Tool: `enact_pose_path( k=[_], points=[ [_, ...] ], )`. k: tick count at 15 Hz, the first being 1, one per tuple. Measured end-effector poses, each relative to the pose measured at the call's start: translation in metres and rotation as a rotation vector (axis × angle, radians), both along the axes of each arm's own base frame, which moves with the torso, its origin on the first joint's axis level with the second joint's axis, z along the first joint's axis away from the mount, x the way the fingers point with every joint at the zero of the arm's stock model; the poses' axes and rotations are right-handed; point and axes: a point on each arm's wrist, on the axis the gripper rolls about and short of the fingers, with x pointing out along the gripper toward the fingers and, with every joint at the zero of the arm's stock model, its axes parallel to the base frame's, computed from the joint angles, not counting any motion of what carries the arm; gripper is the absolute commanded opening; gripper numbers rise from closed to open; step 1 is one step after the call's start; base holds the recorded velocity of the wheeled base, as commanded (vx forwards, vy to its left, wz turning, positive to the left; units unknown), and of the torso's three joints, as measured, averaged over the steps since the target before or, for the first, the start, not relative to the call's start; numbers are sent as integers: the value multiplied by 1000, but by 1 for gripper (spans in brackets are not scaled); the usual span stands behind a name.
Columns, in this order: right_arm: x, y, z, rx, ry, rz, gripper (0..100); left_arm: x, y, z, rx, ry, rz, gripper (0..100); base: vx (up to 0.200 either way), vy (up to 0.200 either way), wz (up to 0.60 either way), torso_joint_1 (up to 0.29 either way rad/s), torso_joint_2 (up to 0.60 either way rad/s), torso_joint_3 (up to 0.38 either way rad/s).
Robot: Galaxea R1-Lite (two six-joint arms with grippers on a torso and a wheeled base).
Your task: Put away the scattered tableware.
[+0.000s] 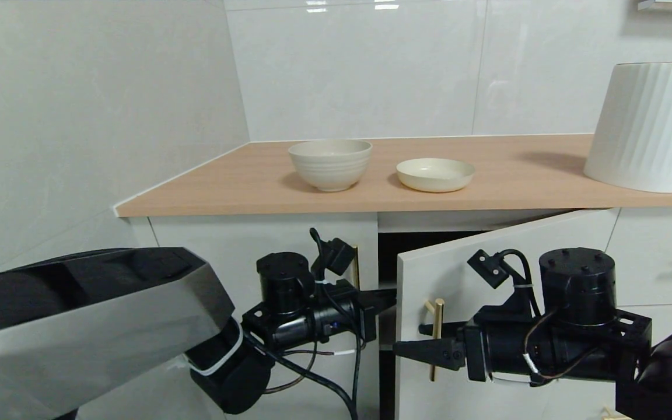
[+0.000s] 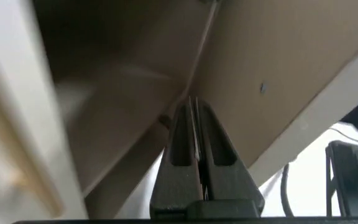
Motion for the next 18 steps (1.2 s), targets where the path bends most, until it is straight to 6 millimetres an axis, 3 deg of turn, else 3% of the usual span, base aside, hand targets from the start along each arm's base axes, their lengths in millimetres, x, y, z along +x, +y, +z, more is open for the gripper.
enact_pose_path(
  k=[4, 13, 18],
  points=[
    [-4, -1, -2, -8, -8, 6, 100, -2, -10, -12, 11, 15, -23, 0, 0, 0, 0, 0, 0, 0],
    [-3, -26, -10, -44, -134, -48, 100, -3, -21, -9, -3, 0, -45, 0, 0, 0, 0, 0, 0, 0],
    [13, -28, -13, -69, -127, -145, 100, -13, -30, -6, -15, -20, -55, 0, 0, 0, 0, 0, 0, 0]
  ],
)
